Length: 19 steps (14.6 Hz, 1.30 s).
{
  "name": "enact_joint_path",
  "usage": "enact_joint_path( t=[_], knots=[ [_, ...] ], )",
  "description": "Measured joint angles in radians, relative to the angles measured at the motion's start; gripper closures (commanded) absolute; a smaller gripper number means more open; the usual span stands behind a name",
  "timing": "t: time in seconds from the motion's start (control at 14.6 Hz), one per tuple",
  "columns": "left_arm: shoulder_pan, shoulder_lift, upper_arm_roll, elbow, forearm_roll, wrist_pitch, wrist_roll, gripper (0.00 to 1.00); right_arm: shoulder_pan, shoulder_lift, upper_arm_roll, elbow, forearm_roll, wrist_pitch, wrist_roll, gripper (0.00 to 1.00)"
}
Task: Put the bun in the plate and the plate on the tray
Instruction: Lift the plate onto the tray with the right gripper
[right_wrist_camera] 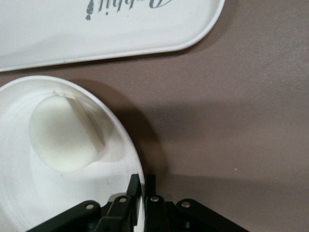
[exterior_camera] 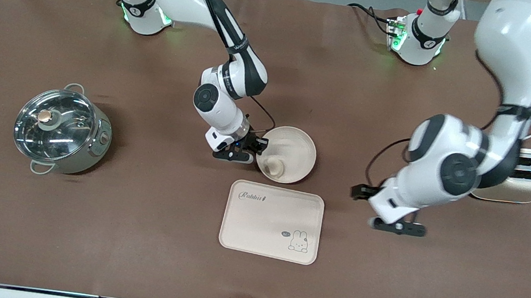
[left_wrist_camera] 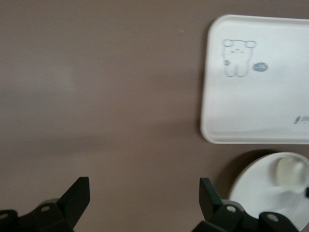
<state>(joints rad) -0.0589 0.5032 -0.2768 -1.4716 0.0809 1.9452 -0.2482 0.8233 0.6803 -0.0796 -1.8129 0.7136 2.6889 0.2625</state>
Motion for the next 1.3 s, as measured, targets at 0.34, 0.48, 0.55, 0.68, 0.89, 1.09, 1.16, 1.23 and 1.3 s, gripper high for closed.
enact_joint_path(
  t=[0.34, 0.48, 0.55, 0.68, 0.89, 1.09, 1.16, 1.23, 1.3],
  knots=[
    [0.096, -0.172, -0.004, 0.057, 0.097, -0.257, 0.078, 0.00, 0.002, -0.001, -0.001, 0.017, 0.000, 0.005, 0.000, 1.00],
    [0.125, -0.258, -0.004, 0.070, 0.044, -0.341, 0.096, 0.00, 0.001, -0.011, -0.005, 0.040, 0.000, 0.009, 0.000, 1.00],
    [0.144, -0.306, -0.005, 0.071, 0.011, -0.378, 0.103, 0.00, -0.001, -0.016, -0.010, 0.058, 0.000, 0.010, 0.000, 1.00],
    [0.187, -0.384, -0.004, 0.070, -0.020, -0.416, 0.154, 0.00, -0.032, -0.015, -0.022, 0.123, 0.000, -0.025, 0.000, 1.00],
    [0.214, -0.430, -0.003, 0.054, -0.029, -0.422, 0.204, 0.00, -0.143, 0.024, -0.026, 0.272, 0.000, -0.200, -0.008, 1.00],
    [0.184, -0.438, 0.015, 0.036, -0.029, -0.422, 0.208, 0.00, -0.219, 0.139, -0.026, 0.459, -0.017, -0.295, -0.021, 1.00],
    [0.142, -0.443, 0.054, 0.032, -0.029, -0.422, 0.208, 0.00, -0.231, 0.194, -0.026, 0.529, -0.043, -0.315, -0.022, 1.00],
    [0.075, -0.447, 0.127, 0.030, -0.029, -0.422, 0.210, 0.00, -0.237, 0.253, -0.026, 0.602, -0.064, -0.330, -0.022, 1.00],
    [0.004, -0.451, 0.208, 0.029, -0.029, -0.422, 0.218, 0.00, -0.237, 0.309, -0.026, 0.668, -0.074, -0.334, -0.021, 1.00]
  ],
)
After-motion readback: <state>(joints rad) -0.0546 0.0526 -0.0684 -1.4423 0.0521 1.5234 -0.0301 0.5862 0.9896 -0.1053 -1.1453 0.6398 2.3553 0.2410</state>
